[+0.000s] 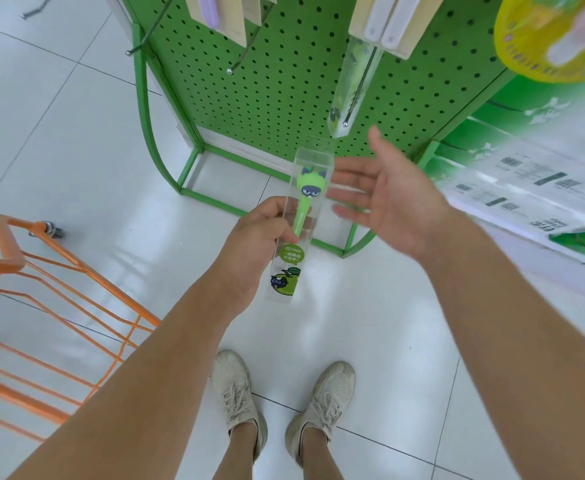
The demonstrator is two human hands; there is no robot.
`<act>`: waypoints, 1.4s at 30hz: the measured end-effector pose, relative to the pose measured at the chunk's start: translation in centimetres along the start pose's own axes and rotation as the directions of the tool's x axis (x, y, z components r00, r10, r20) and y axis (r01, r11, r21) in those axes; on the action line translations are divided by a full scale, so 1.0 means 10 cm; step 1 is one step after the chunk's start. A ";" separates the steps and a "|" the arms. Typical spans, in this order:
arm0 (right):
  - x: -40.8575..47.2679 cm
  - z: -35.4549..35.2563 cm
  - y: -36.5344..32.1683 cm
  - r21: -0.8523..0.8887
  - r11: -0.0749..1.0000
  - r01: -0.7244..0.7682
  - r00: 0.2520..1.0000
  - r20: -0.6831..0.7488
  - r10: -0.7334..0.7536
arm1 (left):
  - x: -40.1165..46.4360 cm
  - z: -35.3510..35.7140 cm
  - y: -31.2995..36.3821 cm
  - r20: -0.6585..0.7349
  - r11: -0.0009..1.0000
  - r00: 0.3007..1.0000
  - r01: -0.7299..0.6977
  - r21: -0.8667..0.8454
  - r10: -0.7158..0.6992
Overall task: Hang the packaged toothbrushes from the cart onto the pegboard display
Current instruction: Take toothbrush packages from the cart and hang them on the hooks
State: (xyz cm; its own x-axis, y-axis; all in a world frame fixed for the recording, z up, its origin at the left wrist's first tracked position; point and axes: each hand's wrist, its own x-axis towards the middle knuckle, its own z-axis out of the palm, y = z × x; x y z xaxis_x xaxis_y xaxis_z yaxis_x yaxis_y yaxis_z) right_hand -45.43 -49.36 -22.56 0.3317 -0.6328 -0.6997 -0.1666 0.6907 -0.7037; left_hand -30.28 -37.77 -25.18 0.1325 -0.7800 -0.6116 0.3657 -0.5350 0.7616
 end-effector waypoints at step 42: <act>0.36 0.06 0.04 -0.075 0.903 0.424 0.899 -0.086 -0.430 | 0.77 0.24 0.35 -0.001 0.976 0.999 -0.035 0.214 0.036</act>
State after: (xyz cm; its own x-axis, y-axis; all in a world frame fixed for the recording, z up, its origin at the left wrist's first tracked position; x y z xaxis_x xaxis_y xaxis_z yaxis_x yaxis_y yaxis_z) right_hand -43.77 -51.15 -25.30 0.2895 -0.8958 -0.3374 -0.0794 0.3288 -0.9411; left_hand -30.22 -46.42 -26.69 0.1459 -0.7983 -0.5843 0.1557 -0.5647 0.8105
